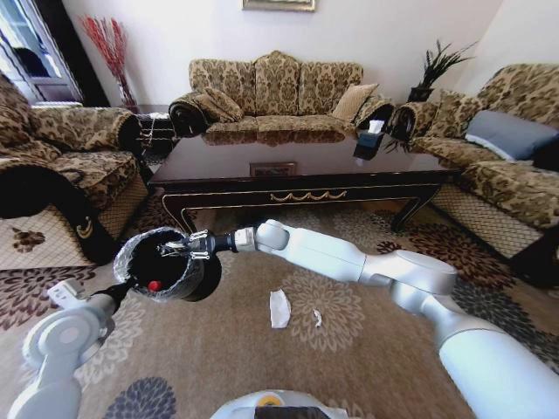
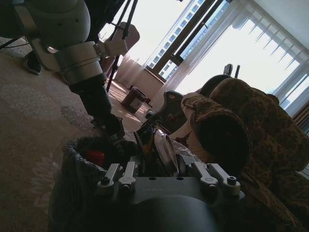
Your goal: Move to the front of the table and pick up the trash from the floor, then place it into the trash bin.
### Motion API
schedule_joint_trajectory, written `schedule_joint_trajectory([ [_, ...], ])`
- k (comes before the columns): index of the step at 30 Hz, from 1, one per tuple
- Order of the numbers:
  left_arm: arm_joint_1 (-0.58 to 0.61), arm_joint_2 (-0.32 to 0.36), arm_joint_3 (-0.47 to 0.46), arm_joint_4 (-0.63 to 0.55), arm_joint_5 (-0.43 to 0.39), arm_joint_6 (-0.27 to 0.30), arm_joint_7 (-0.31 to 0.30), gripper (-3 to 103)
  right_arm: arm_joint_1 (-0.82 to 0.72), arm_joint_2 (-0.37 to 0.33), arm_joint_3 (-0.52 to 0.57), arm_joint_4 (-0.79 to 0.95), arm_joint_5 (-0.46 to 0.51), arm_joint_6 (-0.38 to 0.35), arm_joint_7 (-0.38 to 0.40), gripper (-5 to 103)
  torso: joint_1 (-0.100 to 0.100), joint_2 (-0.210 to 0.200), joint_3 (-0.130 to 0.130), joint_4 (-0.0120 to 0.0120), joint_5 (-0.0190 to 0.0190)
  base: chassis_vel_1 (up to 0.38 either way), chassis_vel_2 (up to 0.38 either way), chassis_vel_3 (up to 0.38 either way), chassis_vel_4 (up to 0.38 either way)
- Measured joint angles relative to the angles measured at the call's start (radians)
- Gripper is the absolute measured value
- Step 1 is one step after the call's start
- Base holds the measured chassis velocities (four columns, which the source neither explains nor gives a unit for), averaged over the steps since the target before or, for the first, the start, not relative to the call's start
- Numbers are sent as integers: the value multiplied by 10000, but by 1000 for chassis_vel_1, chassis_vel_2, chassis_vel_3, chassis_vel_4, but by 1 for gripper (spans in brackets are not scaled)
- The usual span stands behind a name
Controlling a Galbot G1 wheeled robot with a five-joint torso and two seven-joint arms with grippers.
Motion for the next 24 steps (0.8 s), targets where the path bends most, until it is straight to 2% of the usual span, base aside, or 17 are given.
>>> schedule_joint_trajectory([
  [2, 14, -11, -1, -18, 6, 0, 2, 2, 11, -26, 23, 3, 29, 0, -6, 42, 0, 0, 0, 0, 0, 0, 0, 0, 0],
  [3, 37, -19, -1, -34, 12, 0, 3, 2, 19, -90, 77, 27, 86, 0, -31, 53, 0, 0, 0, -1, 0, 0, 0, 0, 0],
  [4, 53, -21, -2, -36, 15, 0, 4, 2, 24, -141, 97, 51, 125, 0, -43, 53, 0, 0, 0, -1, 0, 0, 0, 0, 0],
  [7, 79, -21, -16, -58, 22, 0, 4, 2, 28, -339, 183, 157, 233, 0, -48, 70, 0, 0, 0, 0, 0, 0, 0, 0, 0],
  [8, 79, -21, -16, -58, 22, 0, 4, 2, 28, -339, 183, 157, 233, 0, -48, 70, 0, 0, 0, 0, 0, 0, 0, 0, 0],
  [9, 89, -21, -18, -73, 22, 0, 7, 2, 24, -454, 263, 209, 272, 0, -46, 75, 0, 0, 0, 0, 1, 0, 0, 0, 0],
  [11, 96, -20, -21, -78, 22, 0, 9, 2, 2, -547, 337, 239, 305, 0, -35, 75, 0, 0, 0, 0, 0, 0, 0, 0, 0],
  [12, 113, -13, -42, -96, 21, 0, 10, 2, -131, -783, 558, 279, 370, -6, 63, 85, 0, 0, 0, -1, 0, 0, 0, 0, 0],
  [13, 119, 2, -85, -105, 15, 0, 16, 2, -281, -966, 799, 291, 412, -83, 173, 91, 0, 0, 0, 2, 1, 0, 0, 0, 0],
  [14, 119, 2, -85, -105, 15, 0, 16, 2, -281, -966, 799, 291, 412, -83, 173, 91, 0, 0, 0, 2, 1, 0, 0, 0, 0],
  [16, 145, 98, -235, -104, -20, 0, 19, 2, -683, -1452, 1434, 226, 324, -528, 613, 99, 0, 1, -1, 1, 1, 0, 0, 0, 0],
  [18, 184, 244, -382, -52, -53, 0, 20, 2, -1017, -2005, 1896, 24, 321, -1200, 1106, 100, 0, 0, -1, -4, 6, 0, 0, 0, 0],
  [19, 184, 244, -382, -52, -53, 0, 20, 2, -1017, -2005, 1896, 24, 321, -1200, 1106, 100, 0, 0, -1, -4, 6, 0, 0, 0, 0],
  [23, 220, 381, -567, -59, -169, 0, 21, 2, -1472, -2806, 2085, -222, 1425, -2770, 2277, 100, 0, 0, 0, -5, 2, 0, 0, 0, 0],
  [24, 220, 381, -567, -59, -169, 0, 21, 2, -1472, -2806, 2085, -222, 1425, -2770, 2277, 100, 0, 0, 0, -5, 2, 0, 0, 0, 0],
])
